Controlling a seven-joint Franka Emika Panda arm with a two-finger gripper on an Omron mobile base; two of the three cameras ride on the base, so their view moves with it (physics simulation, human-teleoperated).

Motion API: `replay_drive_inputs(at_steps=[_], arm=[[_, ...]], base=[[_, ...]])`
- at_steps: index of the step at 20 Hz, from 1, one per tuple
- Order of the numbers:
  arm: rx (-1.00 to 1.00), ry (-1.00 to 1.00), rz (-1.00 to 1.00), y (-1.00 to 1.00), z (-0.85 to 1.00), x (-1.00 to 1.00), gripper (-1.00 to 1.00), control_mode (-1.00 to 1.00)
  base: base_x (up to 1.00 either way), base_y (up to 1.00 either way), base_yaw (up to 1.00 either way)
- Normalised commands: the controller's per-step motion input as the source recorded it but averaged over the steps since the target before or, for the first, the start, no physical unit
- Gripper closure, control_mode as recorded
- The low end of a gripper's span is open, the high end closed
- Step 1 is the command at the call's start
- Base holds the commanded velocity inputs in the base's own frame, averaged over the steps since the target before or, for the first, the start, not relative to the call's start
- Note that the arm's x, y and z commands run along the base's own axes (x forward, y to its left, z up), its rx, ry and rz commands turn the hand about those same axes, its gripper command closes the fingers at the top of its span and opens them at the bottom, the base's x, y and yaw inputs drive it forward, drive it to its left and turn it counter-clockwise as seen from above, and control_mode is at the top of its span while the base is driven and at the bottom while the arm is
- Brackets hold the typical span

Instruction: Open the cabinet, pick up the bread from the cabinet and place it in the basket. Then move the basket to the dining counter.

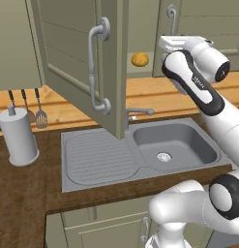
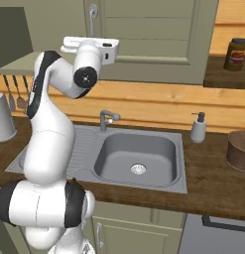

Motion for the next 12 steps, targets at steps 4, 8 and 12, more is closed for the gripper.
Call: replay_drive_inputs(at_steps=[4, 8, 12], arm=[[0.0, 0.0, 0.0, 0.0, 0.0, 0.51, -1.0, -1.0], [0.0, 0.0, 0.0, 0.0, -0.03, 0.53, 1.0, -1.0], [0.0, 0.0, 0.0, 0.0, -0.09, 0.74, 1.0, -1.0]], base=[[0.0, 0.0, 0.0], [0.0, 0.0, 0.0], [0.0, 0.0, 0.0]])
